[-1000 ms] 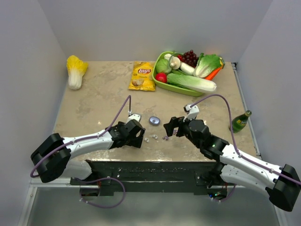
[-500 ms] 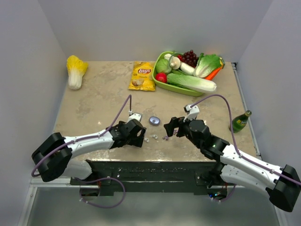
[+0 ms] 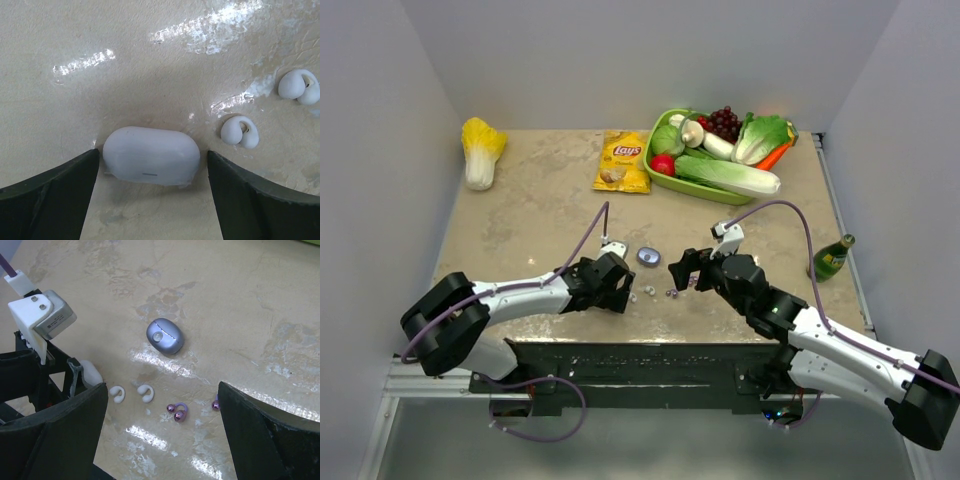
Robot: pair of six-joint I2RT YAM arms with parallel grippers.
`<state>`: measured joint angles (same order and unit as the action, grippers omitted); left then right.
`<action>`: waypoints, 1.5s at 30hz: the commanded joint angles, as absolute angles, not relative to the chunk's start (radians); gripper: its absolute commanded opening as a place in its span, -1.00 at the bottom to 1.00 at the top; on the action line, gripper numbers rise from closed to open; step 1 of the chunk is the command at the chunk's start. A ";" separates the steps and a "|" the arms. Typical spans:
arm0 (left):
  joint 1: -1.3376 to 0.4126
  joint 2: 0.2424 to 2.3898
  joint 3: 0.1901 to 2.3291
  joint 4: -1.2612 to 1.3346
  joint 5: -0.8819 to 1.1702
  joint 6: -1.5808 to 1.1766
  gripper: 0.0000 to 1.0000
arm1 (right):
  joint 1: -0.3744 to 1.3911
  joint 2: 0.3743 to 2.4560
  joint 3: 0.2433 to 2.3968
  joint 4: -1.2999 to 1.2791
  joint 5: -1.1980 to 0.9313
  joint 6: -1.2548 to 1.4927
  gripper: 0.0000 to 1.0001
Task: Insert the wireless bluetooth earbuds into the charging case
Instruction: Pick up the charging case at the center of the board.
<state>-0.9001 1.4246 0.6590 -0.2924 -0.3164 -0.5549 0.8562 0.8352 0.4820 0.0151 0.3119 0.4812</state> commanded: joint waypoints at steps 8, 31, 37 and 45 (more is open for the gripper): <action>-0.904 1.451 0.692 -0.320 -0.299 -0.532 0.68 | 0.856 0.810 0.482 0.021 0.304 0.480 0.87; -0.905 1.460 0.689 -0.356 -0.311 -0.555 0.11 | 0.856 0.805 0.482 0.012 0.302 0.485 0.87; -0.905 1.424 0.661 -0.258 -0.322 -0.574 -0.60 | 0.856 0.810 0.503 0.009 0.299 0.489 0.87; -0.905 1.200 0.618 -0.031 -0.371 -0.540 -1.00 | 0.856 0.856 0.640 -0.089 0.318 0.511 0.86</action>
